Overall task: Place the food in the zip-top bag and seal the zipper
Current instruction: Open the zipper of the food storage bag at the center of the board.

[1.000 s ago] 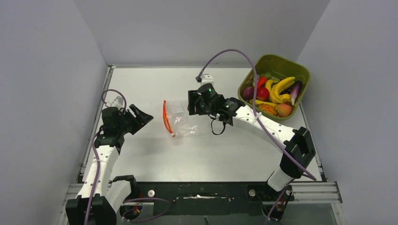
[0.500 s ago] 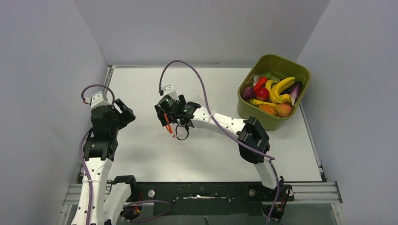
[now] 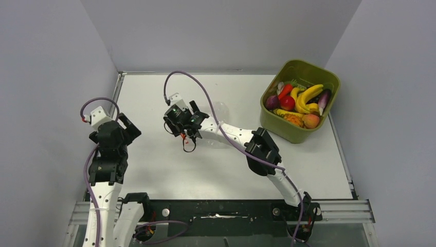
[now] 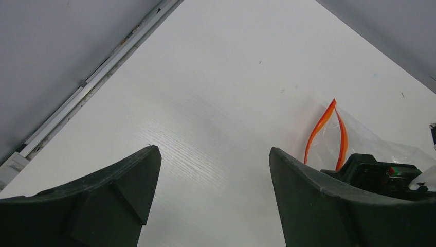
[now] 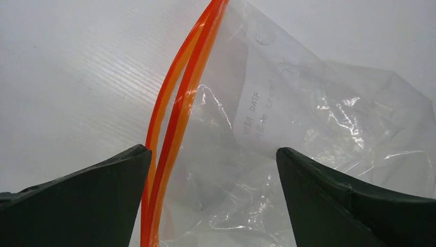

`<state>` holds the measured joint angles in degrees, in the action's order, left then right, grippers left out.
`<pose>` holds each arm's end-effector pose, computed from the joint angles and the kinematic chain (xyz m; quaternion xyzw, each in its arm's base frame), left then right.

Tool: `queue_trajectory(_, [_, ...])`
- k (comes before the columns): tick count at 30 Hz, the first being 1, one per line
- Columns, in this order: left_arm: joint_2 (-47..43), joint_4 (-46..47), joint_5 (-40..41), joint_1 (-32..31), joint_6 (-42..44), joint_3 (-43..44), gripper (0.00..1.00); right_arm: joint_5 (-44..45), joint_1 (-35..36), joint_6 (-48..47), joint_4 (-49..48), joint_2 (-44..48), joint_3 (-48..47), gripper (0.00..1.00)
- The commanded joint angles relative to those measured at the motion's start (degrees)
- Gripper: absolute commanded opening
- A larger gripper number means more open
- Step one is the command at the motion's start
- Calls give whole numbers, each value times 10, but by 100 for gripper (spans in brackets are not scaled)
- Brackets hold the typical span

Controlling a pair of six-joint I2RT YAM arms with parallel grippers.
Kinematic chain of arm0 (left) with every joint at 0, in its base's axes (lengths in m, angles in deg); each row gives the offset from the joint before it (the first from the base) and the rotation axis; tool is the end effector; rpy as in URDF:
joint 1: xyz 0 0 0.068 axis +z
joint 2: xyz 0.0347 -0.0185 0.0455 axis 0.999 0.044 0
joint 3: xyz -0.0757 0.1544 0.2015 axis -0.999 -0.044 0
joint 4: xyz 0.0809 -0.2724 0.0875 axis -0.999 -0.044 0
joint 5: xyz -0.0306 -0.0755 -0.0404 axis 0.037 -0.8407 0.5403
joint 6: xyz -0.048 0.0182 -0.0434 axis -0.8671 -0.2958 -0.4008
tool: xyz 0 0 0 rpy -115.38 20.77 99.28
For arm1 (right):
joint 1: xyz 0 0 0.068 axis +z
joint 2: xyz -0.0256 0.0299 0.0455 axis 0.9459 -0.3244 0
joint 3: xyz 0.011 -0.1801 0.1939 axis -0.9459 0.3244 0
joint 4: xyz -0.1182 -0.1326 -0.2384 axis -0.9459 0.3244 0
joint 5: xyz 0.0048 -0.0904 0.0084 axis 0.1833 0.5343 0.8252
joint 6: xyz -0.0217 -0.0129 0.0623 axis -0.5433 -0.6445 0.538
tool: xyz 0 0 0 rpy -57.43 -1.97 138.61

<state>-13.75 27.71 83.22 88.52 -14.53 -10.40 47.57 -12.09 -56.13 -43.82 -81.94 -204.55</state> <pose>0.1999 0.0234 0.3205 -0.3044 0.7828 0.0347 0.5416 0.3106 0.4648 0.2068 -0.2159 0.8807 0.0341 0.4203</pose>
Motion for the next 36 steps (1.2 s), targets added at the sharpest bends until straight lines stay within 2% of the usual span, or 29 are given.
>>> queue_trajectory(1, [-6,13,11,-3,-1,25,77,81,4,-35,-3,-11,-31,97])
queue_trajectory(3, [-5,12,10,-4,-1,25,77,108,3,-43,-1,-18,-32,94])
queue_trajectory(4, [-5,13,10,-4,-1,24,77,118,3,-45,2,-21,-32,89])
queue_trajectory(9, [-5,14,6,-4,-3,23,77,150,3,-45,6,-3,-10,59])
queue_trajectory(14, [1,26,-27,-4,-1,14,77,171,3,-44,-16,52,50,28])
queue_trajectory(19, [9,47,-90,-6,-3,3,74,143,-5,-37,-60,119,125,5])
queue_trajectory(21, [12,63,-127,-7,-7,-5,73,117,-9,-25,-64,141,144,0])
queue_trajectory(26, [18,123,-265,-8,-67,-44,68,58,-18,37,-64,197,173,0])
queue_trajectory(29, [24,215,-402,-8,-129,-88,67,20,-26,71,-87,235,201,0])
queue_trajectory(32, [32,336,-502,-8,-183,-132,68,-11,-33,104,-112,259,226,0])
queue_trajectory(36, [51,440,-543,-9,-234,-160,77,-38,-32,128,-163,288,267,0])
